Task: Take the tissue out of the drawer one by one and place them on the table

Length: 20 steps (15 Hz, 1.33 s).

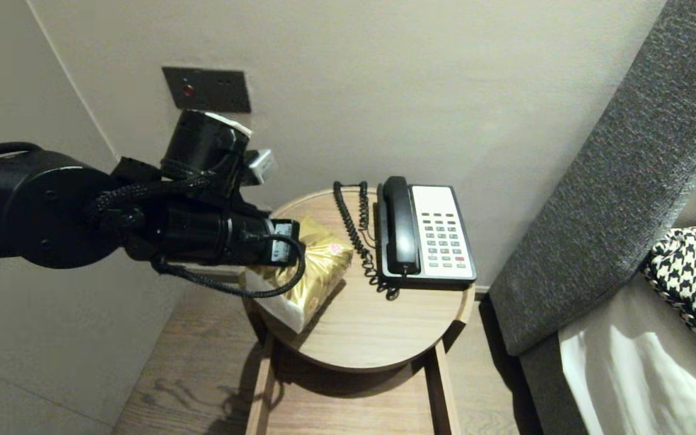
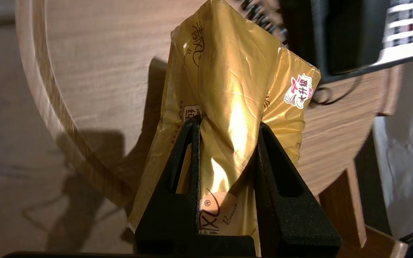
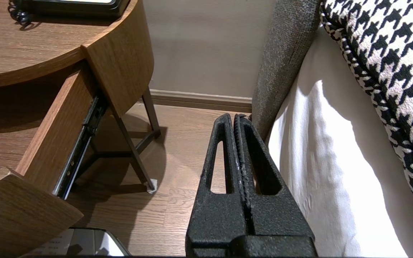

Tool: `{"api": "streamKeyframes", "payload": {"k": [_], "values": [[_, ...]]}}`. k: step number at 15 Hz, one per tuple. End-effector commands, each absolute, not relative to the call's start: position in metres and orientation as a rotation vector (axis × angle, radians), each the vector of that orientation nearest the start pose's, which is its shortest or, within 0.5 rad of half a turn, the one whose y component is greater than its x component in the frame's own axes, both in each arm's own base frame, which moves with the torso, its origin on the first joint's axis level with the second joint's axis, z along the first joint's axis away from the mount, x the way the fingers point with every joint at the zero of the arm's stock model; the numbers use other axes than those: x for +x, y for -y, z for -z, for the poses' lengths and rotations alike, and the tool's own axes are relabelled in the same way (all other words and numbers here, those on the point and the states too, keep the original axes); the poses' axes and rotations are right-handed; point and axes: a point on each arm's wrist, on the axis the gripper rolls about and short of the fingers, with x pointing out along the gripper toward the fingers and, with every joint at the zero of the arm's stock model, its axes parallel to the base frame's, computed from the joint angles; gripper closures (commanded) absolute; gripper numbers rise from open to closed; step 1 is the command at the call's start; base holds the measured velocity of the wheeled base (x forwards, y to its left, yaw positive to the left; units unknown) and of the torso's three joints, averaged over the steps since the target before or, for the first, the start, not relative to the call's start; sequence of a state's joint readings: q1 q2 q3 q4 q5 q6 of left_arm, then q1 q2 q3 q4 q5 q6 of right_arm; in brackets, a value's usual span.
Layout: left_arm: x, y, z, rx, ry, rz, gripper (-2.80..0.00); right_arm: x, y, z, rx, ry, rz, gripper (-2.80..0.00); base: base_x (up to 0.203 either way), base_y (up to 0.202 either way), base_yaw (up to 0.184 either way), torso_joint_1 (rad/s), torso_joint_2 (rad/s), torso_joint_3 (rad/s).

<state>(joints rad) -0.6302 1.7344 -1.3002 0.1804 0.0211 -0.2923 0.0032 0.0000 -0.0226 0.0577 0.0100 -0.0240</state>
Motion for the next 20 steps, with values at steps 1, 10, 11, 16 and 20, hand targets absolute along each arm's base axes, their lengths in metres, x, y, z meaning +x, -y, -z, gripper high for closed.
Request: {"api": "streamKeyframes", "payload": {"k": [1, 10, 11, 16, 20], "values": [[0.265, 0.193, -0.224, -0.073, -0.695, 0.495, 0.00, -0.025, 0.000, -0.076, -0.024, -0.037, -0.014, 0.00, 0.000, 0.000, 0.000, 0.000, 0.00, 0.000], [0.268, 0.199, -0.221, -0.165, -0.738, 0.528, 0.00, -0.025, 0.000, -0.076, -0.024, -0.037, -0.013, 0.00, 0.000, 0.000, 0.000, 0.000, 0.00, 0.000], [0.269, 0.200, -0.220, -0.166, -0.739, 0.529, 0.00, -0.024, 0.000, -0.076, -0.024, -0.037, -0.014, 0.00, 0.000, 0.000, 0.000, 0.000, 0.00, 0.000], [0.273, 0.204, -0.216, -0.167, -0.732, 0.534, -2.80, -0.025, 0.000, -0.076, -0.024, -0.037, -0.014, 0.00, 0.000, 0.000, 0.000, 0.000, 0.00, 0.000], [0.274, 0.205, -0.218, -0.169, -0.722, 0.536, -2.80, -0.024, 0.000, -0.076, -0.024, -0.038, -0.014, 0.00, 0.000, 0.000, 0.000, 0.000, 0.00, 0.000]]}}
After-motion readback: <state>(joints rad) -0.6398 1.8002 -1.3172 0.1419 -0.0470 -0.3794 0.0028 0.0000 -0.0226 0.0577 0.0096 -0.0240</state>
